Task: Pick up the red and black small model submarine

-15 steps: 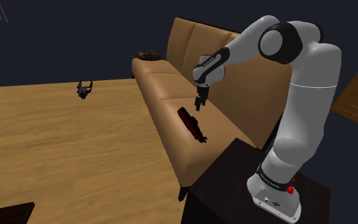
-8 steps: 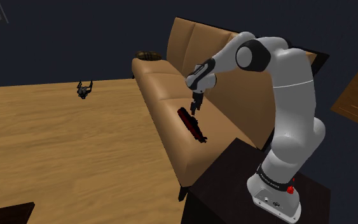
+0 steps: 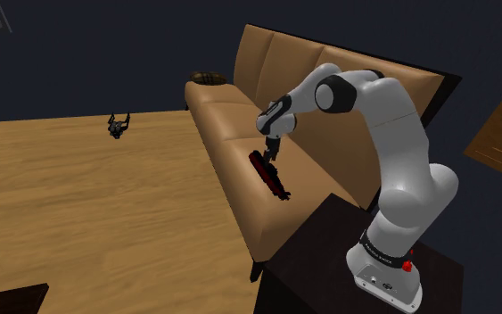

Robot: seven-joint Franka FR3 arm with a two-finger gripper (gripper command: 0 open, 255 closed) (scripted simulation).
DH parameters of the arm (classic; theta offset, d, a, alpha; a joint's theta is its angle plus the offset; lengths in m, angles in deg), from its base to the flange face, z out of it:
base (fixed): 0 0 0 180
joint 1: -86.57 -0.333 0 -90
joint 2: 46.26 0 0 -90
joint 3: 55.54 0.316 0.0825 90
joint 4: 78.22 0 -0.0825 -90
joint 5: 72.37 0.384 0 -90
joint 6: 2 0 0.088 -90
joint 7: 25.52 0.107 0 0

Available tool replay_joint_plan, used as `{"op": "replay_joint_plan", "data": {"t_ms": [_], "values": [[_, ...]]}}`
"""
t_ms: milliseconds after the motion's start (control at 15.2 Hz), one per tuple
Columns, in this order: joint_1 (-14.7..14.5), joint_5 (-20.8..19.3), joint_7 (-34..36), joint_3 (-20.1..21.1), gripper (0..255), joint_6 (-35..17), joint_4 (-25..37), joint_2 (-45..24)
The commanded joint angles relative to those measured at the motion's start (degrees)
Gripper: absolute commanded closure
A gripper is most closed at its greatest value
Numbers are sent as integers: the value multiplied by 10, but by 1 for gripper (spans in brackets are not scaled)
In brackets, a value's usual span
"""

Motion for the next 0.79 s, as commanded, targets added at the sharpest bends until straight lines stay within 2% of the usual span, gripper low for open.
{"op": "replay_joint_plan", "data": {"t_ms": [0, 264, 330, 726], "values": [[2, 2, -2, 2, 0, -9, 4, -12], [4, 5, -3, 5, 0, -19, 10, -29], [4, 5, -3, 5, 255, -18, 11, -29], [4, 4, -3, 5, 255, -18, 11, -29]]}}
